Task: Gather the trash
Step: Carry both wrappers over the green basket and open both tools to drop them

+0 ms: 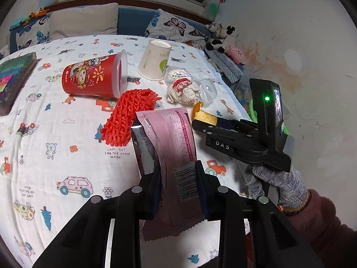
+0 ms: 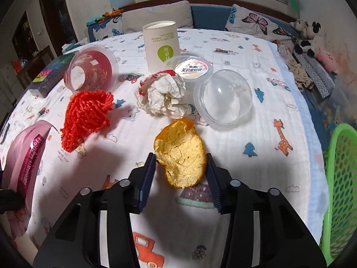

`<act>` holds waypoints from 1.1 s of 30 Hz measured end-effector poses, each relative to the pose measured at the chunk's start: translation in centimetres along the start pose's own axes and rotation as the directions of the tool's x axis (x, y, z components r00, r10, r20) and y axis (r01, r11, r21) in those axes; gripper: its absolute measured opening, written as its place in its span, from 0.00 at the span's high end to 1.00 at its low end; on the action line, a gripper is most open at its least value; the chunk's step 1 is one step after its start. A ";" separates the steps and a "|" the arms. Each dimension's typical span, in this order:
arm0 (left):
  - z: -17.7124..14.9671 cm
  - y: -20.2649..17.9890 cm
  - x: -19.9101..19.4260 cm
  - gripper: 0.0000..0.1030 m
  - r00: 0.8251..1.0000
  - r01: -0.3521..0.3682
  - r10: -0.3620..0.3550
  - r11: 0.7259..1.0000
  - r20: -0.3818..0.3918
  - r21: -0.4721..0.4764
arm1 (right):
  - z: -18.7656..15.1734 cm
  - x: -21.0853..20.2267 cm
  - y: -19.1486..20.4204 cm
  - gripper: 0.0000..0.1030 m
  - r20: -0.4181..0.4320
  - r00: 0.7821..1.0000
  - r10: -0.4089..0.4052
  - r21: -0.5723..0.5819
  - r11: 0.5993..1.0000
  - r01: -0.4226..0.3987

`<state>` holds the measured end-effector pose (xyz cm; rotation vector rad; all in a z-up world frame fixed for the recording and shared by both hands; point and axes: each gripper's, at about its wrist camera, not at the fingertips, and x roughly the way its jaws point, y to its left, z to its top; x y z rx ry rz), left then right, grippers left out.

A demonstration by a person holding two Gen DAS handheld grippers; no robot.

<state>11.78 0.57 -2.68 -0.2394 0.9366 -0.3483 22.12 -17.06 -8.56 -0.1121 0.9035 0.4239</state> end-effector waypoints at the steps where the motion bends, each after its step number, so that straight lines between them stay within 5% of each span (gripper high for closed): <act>1: 0.0 -0.1 -0.1 0.73 1.000 0.001 -0.001 1.000 0.002 0.004 | -0.1 -0.3 -0.2 0.61 0.001 1.000 0.007 0.007 1.000 -0.007; 14: 1.3 -3.6 0.6 0.73 0.998 0.056 -0.056 0.996 -0.001 0.067 | -3.0 -6.7 -3.2 0.63 0.069 0.997 0.018 0.103 0.994 -0.025; 22: 2.9 -7.9 3.1 0.73 0.994 0.111 -0.106 0.984 -0.039 0.138 | -5.2 -11.0 -10.2 0.63 0.097 0.990 -0.105 0.231 0.970 0.081; 33: 5.9 -15.1 6.3 0.73 0.986 0.168 -0.156 0.951 -0.067 0.259 | -9.2 -13.7 -22.0 0.60 0.025 0.958 -0.287 0.419 0.873 0.251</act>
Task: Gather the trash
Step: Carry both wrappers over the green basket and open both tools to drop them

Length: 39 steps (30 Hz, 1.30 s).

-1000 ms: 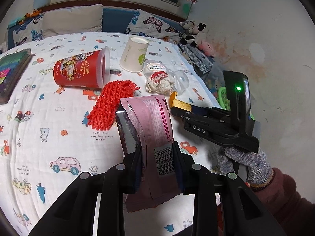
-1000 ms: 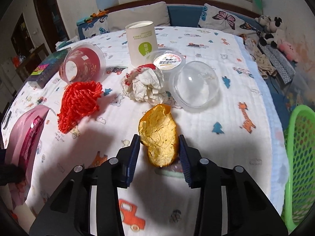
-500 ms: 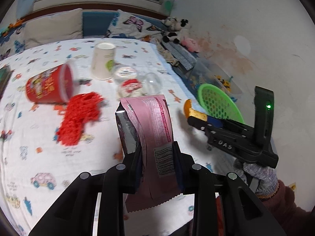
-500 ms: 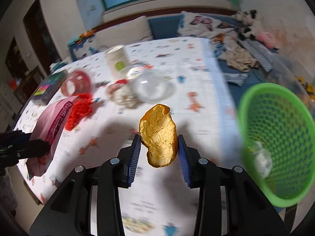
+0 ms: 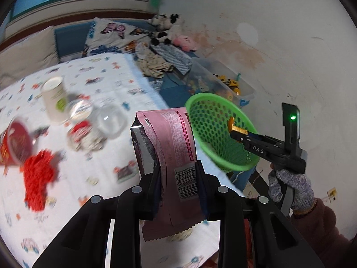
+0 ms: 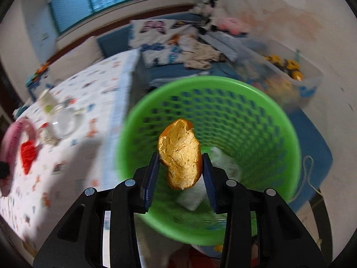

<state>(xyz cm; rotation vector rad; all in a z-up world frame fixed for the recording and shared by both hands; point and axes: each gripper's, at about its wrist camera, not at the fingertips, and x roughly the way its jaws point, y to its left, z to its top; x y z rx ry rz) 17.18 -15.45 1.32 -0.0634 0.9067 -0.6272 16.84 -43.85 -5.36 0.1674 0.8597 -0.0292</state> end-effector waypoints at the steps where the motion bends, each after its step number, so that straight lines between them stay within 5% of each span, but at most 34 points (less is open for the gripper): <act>1: 0.3 -0.5 0.3 0.73 1.000 0.004 -0.004 1.000 -0.001 0.010 | 0.0 0.3 -1.0 0.60 -0.008 1.000 -0.011 0.017 1.000 0.011; 7: 2.9 -3.6 2.5 0.73 1.000 0.027 -0.027 0.997 -0.007 0.077 | -0.2 1.0 -3.8 0.50 -0.008 0.998 -0.057 0.076 0.996 0.057; 28: 7.4 -10.7 14.0 0.73 0.992 0.057 -0.031 0.975 -0.125 0.213 | -1.8 -3.4 -6.5 0.42 0.082 0.996 -0.031 0.130 0.991 0.020; 39: 7.5 -11.8 16.6 0.52 0.990 0.075 -0.047 0.973 -0.131 0.219 | -2.6 -4.0 -7.0 0.42 0.080 0.996 -0.029 0.146 0.989 0.018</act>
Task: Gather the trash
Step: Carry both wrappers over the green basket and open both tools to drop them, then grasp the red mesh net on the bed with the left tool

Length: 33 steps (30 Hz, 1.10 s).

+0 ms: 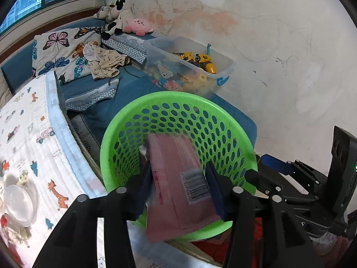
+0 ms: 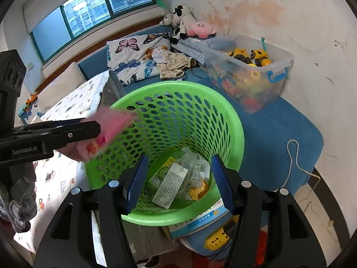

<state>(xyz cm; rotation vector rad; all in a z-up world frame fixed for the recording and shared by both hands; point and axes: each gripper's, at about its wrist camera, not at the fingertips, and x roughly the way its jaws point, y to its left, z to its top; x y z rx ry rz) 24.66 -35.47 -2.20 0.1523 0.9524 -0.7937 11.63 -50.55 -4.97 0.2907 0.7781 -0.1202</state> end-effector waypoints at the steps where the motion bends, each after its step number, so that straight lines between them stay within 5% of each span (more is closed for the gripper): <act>1: -0.1 0.1 -0.1 0.51 1.000 0.006 -0.006 1.000 0.005 -0.004 | -0.1 -0.1 0.1 0.42 0.001 1.000 0.000 -0.001 1.000 0.000; 12: -3.3 2.1 -4.1 0.48 0.998 -0.012 0.015 0.999 0.054 -0.052 | -0.4 -0.9 1.8 0.40 0.010 0.999 0.031 -0.024 0.999 -0.031; 23: -9.2 6.5 -9.5 0.48 0.986 -0.128 0.142 0.980 0.087 -0.151 | -0.8 -0.9 6.7 0.38 -0.001 0.995 0.096 -0.097 0.991 -0.096; 29: -12.4 10.4 -12.7 0.48 0.964 -0.212 0.243 0.948 0.107 -0.236 | -0.9 -0.6 9.6 0.38 -0.011 0.992 0.129 -0.139 0.982 -0.129; 33: -14.6 13.4 -15.1 0.48 0.930 -0.302 0.349 0.905 0.117 -0.299 | -0.9 -0.5 11.5 0.38 -0.016 0.989 0.148 -0.163 0.975 -0.149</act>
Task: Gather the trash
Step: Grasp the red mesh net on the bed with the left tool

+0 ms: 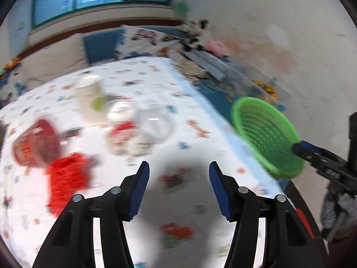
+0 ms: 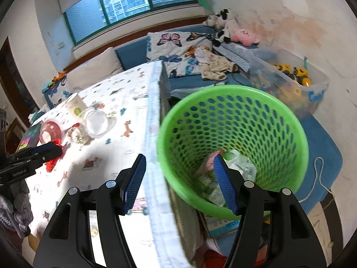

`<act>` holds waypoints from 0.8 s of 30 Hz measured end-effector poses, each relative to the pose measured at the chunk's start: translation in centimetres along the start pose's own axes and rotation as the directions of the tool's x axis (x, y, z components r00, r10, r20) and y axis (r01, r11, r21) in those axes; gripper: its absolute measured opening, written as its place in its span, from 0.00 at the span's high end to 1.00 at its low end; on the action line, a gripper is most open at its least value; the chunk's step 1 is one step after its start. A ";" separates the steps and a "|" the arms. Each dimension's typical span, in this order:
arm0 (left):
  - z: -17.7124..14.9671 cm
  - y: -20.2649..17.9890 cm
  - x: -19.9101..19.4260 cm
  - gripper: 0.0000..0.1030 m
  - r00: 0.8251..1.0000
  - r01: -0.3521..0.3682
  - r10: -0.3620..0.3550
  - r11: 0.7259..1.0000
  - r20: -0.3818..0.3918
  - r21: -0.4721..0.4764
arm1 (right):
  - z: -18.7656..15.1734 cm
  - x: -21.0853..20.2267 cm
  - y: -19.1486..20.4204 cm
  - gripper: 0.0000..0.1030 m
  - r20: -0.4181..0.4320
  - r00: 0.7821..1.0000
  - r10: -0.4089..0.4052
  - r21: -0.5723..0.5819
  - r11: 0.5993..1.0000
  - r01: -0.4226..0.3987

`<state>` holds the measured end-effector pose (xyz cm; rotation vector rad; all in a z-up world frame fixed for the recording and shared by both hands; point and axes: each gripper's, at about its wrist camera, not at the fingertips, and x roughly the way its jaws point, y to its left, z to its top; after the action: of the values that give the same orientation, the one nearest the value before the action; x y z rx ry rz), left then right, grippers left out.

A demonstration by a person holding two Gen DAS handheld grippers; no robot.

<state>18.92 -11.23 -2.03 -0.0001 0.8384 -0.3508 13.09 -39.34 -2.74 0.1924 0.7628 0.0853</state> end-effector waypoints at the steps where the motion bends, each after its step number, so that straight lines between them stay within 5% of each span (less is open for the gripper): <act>1: -0.2 1.1 -0.2 0.48 1.000 -0.030 0.030 0.999 0.003 -0.023 | 0.1 0.1 0.3 0.38 -0.001 1.000 0.004 -0.004 1.000 -0.004; 10: -2.1 8.6 -0.8 0.48 0.975 -0.216 0.221 0.964 0.011 -0.158 | 0.5 1.8 4.3 0.38 -0.025 0.998 0.051 -0.062 0.997 -0.053; 16: -2.4 11.0 0.7 0.39 0.971 -0.237 0.237 0.957 -0.021 -0.166 | 0.7 3.2 7.3 0.38 -0.052 0.995 0.080 -0.103 0.991 -0.085; 24: -2.5 12.4 2.1 0.40 0.974 -0.227 0.224 0.958 -0.038 -0.178 | 1.0 5.0 11.2 0.38 -0.088 0.989 0.114 -0.160 0.979 -0.128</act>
<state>22.14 0.16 -6.98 -0.0704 0.8760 -0.0587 17.31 -27.80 -3.11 0.0776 0.8183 0.2723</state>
